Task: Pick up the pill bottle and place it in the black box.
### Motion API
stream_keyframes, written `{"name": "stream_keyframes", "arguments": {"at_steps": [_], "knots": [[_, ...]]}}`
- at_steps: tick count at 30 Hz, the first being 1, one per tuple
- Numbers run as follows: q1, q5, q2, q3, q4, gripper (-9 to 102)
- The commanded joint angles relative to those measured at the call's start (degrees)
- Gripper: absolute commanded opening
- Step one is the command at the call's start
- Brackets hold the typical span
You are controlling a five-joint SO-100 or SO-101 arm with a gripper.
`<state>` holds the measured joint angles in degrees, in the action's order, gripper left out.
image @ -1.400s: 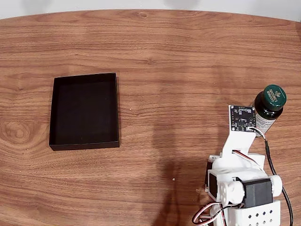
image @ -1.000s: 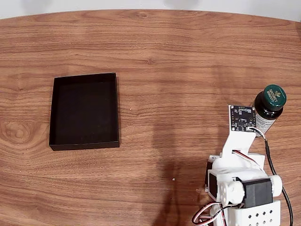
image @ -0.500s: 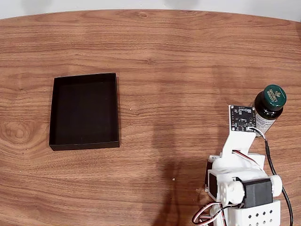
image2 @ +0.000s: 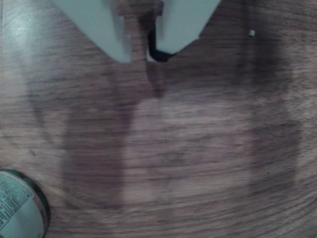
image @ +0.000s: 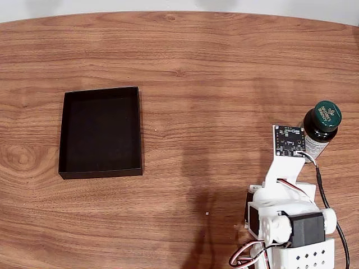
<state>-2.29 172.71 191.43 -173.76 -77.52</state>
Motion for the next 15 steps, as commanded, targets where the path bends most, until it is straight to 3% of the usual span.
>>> {"name": "stream_keyframes", "arguments": {"at_steps": [1, 15], "knots": [[-0.4, -1.4, -0.1, 0.2, -8.9, 1], [0.1, -2.3, -0.1, 0.2, -8.9, 1]]}}
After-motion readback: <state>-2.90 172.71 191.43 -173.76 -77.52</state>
